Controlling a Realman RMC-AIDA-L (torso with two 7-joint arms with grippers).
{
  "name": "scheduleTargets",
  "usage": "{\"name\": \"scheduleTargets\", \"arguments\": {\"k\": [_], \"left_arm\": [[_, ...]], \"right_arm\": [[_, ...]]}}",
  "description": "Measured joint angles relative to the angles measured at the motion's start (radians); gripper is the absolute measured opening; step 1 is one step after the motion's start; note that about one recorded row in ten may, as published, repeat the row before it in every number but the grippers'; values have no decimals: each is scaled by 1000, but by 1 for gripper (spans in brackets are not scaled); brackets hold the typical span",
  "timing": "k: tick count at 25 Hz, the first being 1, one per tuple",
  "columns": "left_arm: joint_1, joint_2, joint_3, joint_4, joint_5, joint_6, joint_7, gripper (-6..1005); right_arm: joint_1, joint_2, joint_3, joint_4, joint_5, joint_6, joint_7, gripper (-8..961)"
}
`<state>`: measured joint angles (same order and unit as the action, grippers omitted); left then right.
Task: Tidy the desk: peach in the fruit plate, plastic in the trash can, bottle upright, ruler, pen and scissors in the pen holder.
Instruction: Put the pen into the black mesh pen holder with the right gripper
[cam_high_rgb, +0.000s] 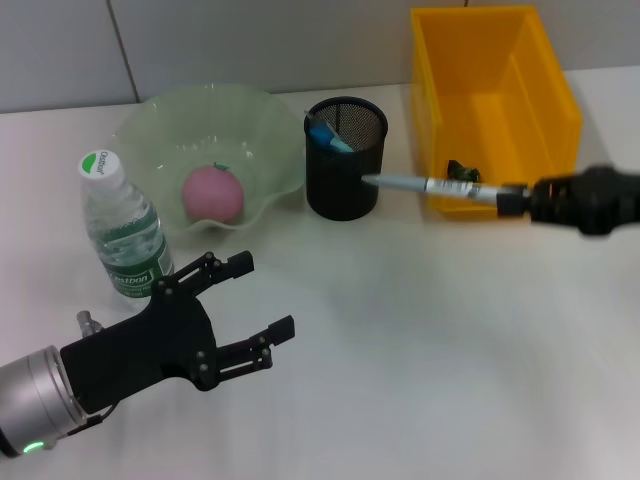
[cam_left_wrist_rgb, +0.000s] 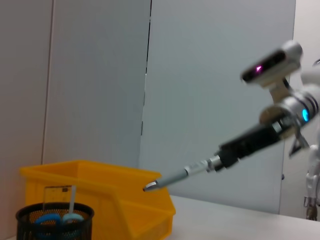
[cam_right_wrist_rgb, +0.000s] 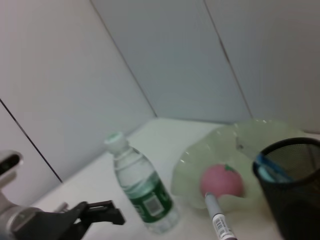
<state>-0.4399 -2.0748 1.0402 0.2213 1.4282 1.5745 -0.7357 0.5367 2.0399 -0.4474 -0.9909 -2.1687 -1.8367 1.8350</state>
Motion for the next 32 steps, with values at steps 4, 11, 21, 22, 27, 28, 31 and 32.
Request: {"name": "scheduleTargets", "arguments": {"k": [4, 11, 21, 22, 27, 28, 31, 32], "left_arm": [[-5, -1, 0, -5, 0, -16, 0, 872], [-7, -2, 0, -9, 0, -26, 1, 872], [0, -4, -2, -15, -7, -44, -6, 872], [0, -4, -2, -15, -8, -44, -6, 872], [0, -4, 0, -22, -8, -43, -11, 872], [0, -4, 0, -24, -8, -43, -11, 872], [2, -4, 0, -28, -8, -43, -12, 872], [2, -4, 0, -30, -8, -43, -12, 872]], "right_arm": [[78, -69, -117, -81, -22, 5, 208, 126], [257, -122, -191, -148, -208, 4, 420, 126], [450, -119, -332, -159, -440, 55, 578, 125], [469, -117, -368, -140, -456, 82, 588, 125], [519, -104, -451, -53, -483, 159, 601, 126], [519, -104, -451, -53, -483, 159, 601, 126], [541, -83, -504, -7, -520, 231, 619, 126], [556, -71, -522, 25, -546, 275, 623, 126]]}}
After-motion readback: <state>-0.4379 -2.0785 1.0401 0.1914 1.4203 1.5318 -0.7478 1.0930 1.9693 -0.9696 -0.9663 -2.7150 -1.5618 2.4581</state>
